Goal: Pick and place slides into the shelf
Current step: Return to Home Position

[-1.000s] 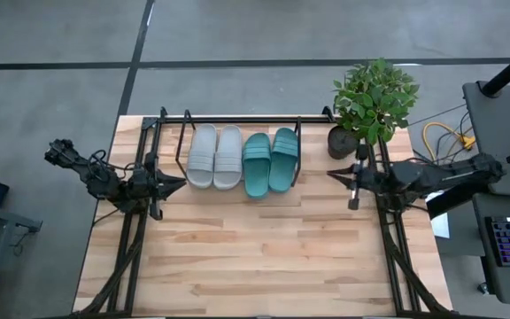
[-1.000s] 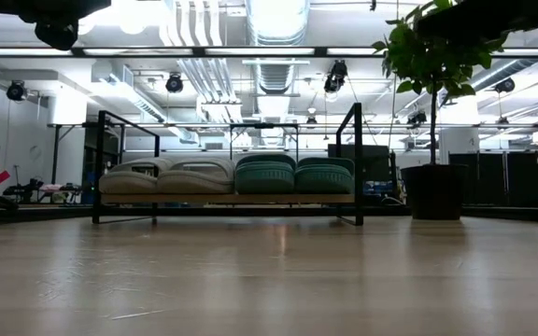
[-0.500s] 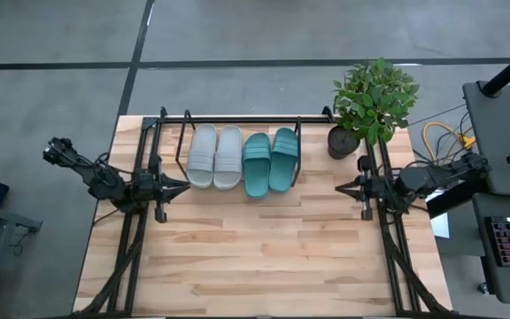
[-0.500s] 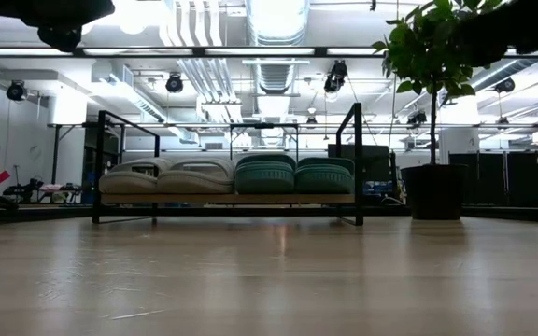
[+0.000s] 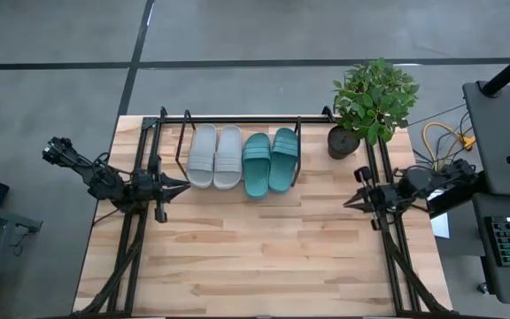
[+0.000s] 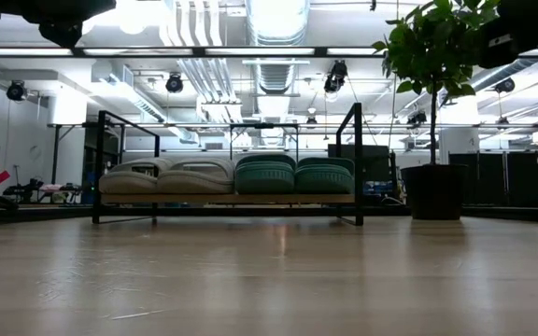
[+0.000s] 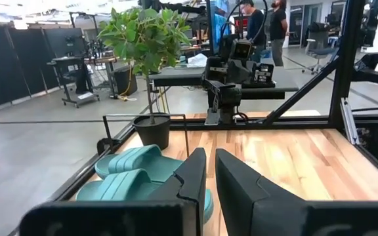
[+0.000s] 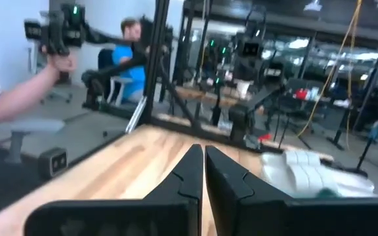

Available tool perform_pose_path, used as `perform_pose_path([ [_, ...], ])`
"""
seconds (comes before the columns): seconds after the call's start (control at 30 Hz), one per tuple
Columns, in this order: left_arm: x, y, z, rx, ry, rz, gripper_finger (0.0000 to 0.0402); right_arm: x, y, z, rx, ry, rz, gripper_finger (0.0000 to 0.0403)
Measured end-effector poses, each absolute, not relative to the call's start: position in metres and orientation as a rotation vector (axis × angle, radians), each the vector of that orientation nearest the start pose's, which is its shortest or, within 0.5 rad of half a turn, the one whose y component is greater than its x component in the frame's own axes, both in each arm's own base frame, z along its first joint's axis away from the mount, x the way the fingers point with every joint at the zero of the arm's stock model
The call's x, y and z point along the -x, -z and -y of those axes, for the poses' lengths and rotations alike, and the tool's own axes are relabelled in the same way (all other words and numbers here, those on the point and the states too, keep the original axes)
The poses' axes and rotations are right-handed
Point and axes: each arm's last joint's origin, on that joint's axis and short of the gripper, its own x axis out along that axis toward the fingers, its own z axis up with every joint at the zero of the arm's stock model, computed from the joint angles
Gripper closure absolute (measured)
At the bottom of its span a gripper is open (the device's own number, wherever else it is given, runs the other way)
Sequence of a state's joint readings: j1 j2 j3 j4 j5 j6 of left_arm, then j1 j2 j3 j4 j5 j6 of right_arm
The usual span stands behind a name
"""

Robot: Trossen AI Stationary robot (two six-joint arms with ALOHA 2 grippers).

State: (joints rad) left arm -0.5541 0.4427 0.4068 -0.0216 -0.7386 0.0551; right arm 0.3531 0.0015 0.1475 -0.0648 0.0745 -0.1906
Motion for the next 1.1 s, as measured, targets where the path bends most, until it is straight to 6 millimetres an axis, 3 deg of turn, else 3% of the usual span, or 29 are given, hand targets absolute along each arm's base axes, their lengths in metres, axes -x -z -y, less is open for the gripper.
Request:
perform_pose_path([
  [0.3,-0.109,-0.265,0.045,-0.141,-0.183,-0.040,0.0382,-0.091,-0.187,-0.026,0.158,-0.187,0.150,0.0394],
  [0.5,-0.108,-0.265,0.044,-0.185,-0.183,-0.038,0.0382,-0.093,-0.188,-0.017,0.175,-0.117,0.152,0.0394],
  [0.8,-0.108,-0.265,0.044,-0.216,-0.181,-0.042,0.0382,-0.097,-0.169,-0.006,0.102,-0.073,0.041,0.0394],
  [0.97,-0.110,-0.254,0.046,-0.278,-0.128,-0.066,0.0382,-0.097,-0.172,-0.004,0.104,-0.053,0.070,0.0394],
  [1.1,-0.109,-0.239,0.050,-0.261,0.028,-0.024,0.0382,-0.098,-0.172,-0.004,0.105,-0.053,0.065,0.0394],
])
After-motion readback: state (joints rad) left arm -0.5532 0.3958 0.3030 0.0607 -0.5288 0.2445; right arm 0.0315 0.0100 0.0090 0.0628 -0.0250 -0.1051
